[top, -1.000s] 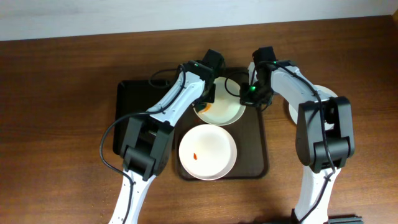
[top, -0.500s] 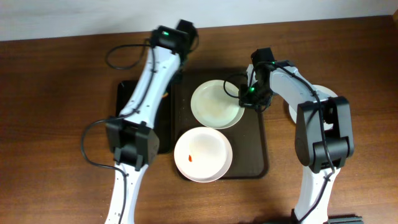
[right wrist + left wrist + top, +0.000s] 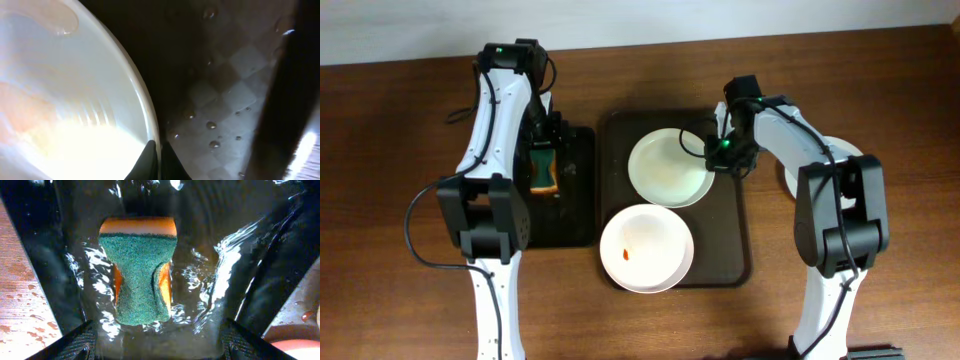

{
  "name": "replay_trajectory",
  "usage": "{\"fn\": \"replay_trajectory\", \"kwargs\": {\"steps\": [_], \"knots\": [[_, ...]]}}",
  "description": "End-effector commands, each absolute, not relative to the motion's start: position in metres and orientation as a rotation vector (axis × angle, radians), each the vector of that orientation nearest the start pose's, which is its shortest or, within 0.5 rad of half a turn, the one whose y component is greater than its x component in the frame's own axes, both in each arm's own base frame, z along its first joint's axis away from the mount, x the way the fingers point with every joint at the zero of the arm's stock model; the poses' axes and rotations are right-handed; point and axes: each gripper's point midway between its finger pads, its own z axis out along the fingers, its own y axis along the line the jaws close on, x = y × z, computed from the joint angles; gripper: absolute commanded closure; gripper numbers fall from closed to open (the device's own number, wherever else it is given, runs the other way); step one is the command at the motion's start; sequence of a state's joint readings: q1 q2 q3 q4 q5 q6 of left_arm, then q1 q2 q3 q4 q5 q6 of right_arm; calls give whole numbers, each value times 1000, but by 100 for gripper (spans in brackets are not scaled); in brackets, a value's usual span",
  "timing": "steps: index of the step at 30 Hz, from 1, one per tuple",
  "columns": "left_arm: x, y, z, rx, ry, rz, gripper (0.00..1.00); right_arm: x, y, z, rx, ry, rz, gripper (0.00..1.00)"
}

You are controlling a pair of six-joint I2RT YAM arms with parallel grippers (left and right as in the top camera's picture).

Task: Clean dirty plates on tray and stack at the side
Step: 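Lift the second plate with the right gripper and stack it on the first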

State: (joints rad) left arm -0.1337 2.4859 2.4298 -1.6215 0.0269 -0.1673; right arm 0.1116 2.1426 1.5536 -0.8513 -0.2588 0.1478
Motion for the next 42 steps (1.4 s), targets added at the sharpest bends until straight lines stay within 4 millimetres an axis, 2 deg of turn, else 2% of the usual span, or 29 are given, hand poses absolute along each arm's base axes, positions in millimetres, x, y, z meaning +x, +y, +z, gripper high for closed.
{"fn": "replay_trajectory", "kwargs": {"steps": [1,2,3,5,6,8,9,10,12,15,18,21,24,28,39,41,42], "knots": [[446,-49,183,-81,3003,-99,21,447,84,48,-33,2939,352,96],[442,-43,206,-95,2948,-105,18,452,89,65,-76,2906,381,96],[438,-38,225,-108,2903,-108,0,456,94,81,-124,2872,411,96],[423,-24,269,-142,2800,-112,0,463,108,121,-171,2808,423,96],[414,-18,287,-158,2759,-112,0,462,127,145,-278,2758,440,96],[392,-9,321,-182,2684,-111,0,457,165,168,-414,2701,453,96],[387,-7,327,-184,2670,-111,0,455,178,171,-453,2685,457,96],[375,-6,340,-184,2642,-107,0,450,201,173,-521,2660,449,96],[361,-4,356,-185,2603,-91,0,444,231,170,-612,2623,365,96],[342,3,381,-185,2524,-41,0,443,265,168,-674,2532,113,96],[332,6,393,-189,2487,-24,0,443,281,187,-645,2371,-218,96],[329,6,396,-189,2477,-25,0,431,296,216,-606,2187,-480,96],[329,6,396,-189,2478,-25,0,415,308,238,-572,2061,-620,96],[329,6,396,-189,2478,-25,0,401,322,245,-588,2011,-645,96],[329,5,396,-189,2478,-26,0,400,323,245,-587,2010,-641,96],[329,5,396,-188,2478,-28,0,404,321,238,-523,2057,-569,96],[329,5,396,-187,2478,-31,0,406,322,226,-557,2122,-489,96]]}}
